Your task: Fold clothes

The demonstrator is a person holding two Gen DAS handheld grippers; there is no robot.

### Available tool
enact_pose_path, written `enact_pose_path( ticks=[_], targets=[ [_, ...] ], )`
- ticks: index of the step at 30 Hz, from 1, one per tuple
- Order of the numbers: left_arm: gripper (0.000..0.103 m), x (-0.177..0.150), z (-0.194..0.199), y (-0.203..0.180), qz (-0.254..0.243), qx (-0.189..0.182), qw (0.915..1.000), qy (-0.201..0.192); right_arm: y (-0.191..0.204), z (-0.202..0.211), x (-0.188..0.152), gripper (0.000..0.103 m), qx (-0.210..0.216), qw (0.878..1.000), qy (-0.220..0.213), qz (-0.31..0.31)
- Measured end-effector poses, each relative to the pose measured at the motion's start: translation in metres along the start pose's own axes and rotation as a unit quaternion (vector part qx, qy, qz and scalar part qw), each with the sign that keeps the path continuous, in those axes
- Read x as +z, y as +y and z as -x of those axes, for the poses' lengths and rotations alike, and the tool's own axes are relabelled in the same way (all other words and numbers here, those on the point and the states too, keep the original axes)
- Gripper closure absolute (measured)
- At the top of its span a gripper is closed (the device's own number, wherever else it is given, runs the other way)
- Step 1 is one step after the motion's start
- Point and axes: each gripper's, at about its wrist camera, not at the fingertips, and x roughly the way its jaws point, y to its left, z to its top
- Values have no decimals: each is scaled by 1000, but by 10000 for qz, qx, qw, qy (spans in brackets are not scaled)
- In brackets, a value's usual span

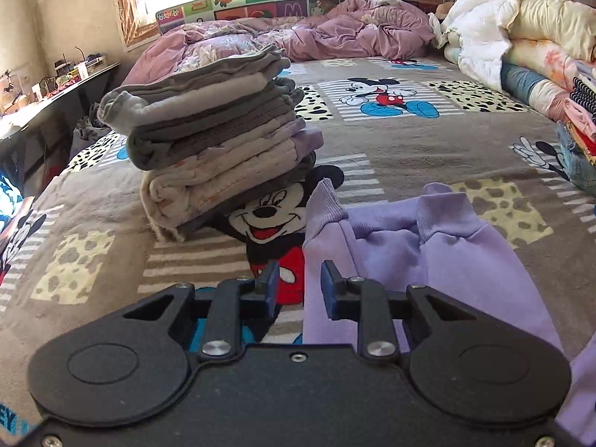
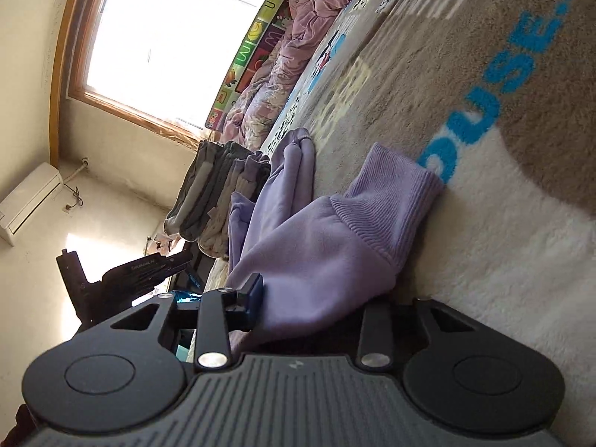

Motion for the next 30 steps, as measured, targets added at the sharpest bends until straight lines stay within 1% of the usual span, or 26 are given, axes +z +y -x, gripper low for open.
enact_pose_path(
  ticks=[2, 4, 6, 7, 10, 12, 25, 26, 28, 29, 30],
  targets=[
    [80, 10, -25, -3, 16, -78, 10000, 46, -1, -3, -1, 72, -89, 10000, 23, -4],
    [82, 15, -51, -9, -25, -150, 9999, 82, -1, -5, 0, 73, -133, 9999, 60, -35],
    [82, 12, -81, -19, -98, -450, 9980, 427, -2, -6, 2, 73, -135, 9998, 76, -112],
    [85, 5, -97, -27, -273, -646, 9942, 816, -2, -7, 2, 73, -132, 9998, 83, -145],
    [86, 4, -94, -34, -708, -631, 9930, 698, -1, -10, 3, 73, -137, 9997, 111, -139],
    [86, 13, -84, -21, -555, -804, 9933, 625, -1, -12, 4, 73, -143, 9997, 127, -121],
    [85, 40, -116, -35, -476, -95, 9961, 731, 5, -13, 7, 74, -175, 9998, 134, -1],
    [84, 42, -116, -35, -472, -55, 9962, 726, 4, -12, 7, 74, -175, 9998, 132, 0],
    [69, 39, -83, -25, -486, -184, 9974, 505, 5, -11, 7, 73, -170, 9998, 122, -3],
    [59, 35, -66, -19, -454, -245, 9979, 404, 5, -11, 7, 73, -162, 9998, 114, -11],
    [59, 29, -45, -13, -452, -312, 9981, 275, 5, -10, 8, 73, -149, 9998, 99, -24]
  ],
)
